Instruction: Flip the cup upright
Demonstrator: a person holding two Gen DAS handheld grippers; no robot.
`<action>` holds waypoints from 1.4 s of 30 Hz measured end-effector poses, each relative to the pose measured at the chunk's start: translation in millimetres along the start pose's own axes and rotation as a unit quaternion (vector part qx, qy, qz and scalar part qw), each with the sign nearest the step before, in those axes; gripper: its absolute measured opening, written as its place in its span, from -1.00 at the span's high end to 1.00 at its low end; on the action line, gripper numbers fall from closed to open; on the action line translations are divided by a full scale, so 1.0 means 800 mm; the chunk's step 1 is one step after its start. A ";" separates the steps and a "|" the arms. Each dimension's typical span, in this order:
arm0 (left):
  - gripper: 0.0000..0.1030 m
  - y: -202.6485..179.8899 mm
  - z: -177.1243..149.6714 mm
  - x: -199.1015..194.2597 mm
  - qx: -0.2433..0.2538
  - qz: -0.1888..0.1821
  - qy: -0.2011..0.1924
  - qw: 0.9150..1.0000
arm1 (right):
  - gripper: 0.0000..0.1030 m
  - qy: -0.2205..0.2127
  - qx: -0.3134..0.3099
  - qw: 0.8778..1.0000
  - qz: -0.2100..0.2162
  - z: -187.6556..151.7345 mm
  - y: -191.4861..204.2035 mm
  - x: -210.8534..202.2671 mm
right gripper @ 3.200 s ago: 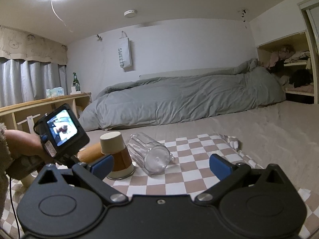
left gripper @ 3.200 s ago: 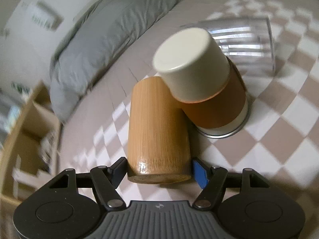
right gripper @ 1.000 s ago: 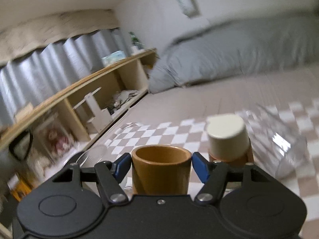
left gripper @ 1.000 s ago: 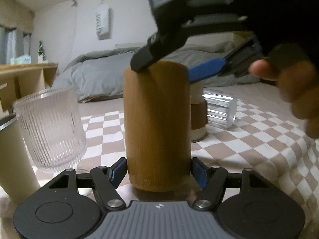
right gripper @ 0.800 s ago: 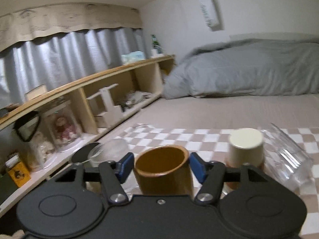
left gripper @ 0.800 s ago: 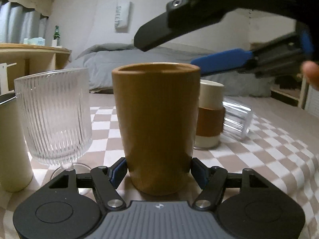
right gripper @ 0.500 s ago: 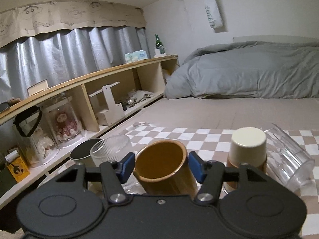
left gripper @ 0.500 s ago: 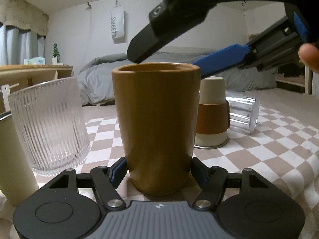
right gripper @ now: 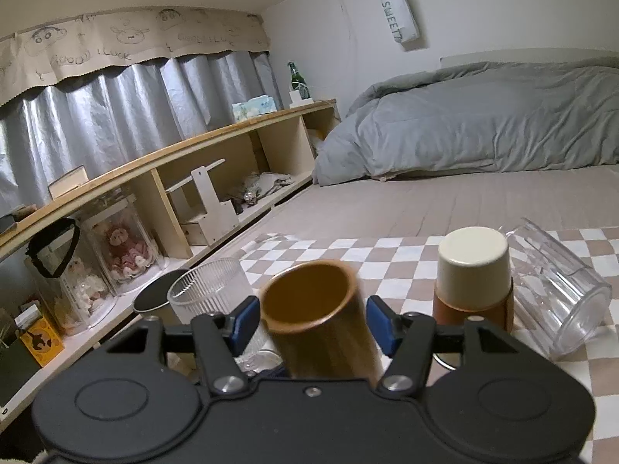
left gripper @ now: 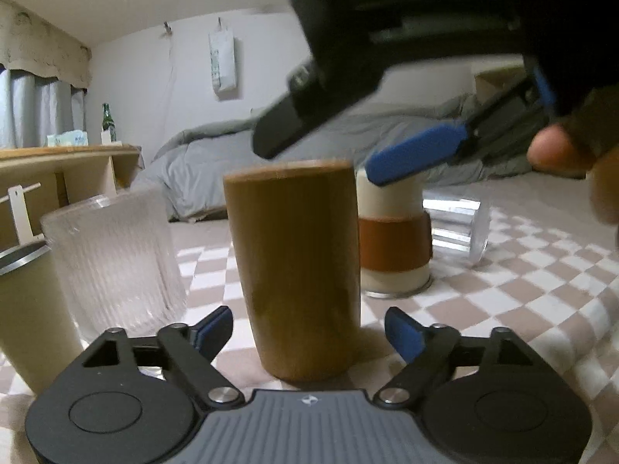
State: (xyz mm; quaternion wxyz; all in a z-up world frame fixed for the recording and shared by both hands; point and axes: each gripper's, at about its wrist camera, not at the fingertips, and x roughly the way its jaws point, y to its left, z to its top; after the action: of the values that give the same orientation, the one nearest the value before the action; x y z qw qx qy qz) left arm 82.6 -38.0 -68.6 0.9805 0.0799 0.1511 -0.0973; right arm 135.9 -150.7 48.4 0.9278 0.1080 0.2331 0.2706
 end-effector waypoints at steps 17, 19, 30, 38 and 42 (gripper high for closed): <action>-0.95 0.043 0.045 -0.085 -0.055 0.026 -0.066 0.996 | -0.70 -0.092 -0.035 0.992 -0.076 -0.005 0.002 -0.085; -0.97 0.046 0.047 -0.092 -0.058 0.028 -0.069 0.996 | -0.74 -0.102 -0.045 0.989 -0.095 -0.012 0.003 -0.094; -1.00 0.064 0.037 -0.121 -0.070 0.039 -0.068 0.994 | -0.99 -0.102 -0.068 0.974 -0.189 -0.065 -0.004 -0.116; -1.00 0.062 0.031 -0.129 -0.055 0.034 -0.060 0.996 | -1.00 -0.104 -0.099 0.964 -0.225 -0.088 -0.004 -0.130; -1.00 0.057 0.029 -0.131 -0.046 0.040 -0.062 0.996 | -1.00 -0.109 -0.097 0.963 -0.225 -0.089 -0.004 -0.135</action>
State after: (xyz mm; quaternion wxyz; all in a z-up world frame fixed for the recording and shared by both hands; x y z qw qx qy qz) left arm 1.2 19.3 -8.5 0.9937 0.0344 0.0910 -0.0560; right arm 21.5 -207.8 25.8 0.9906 -0.0088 0.1214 0.0624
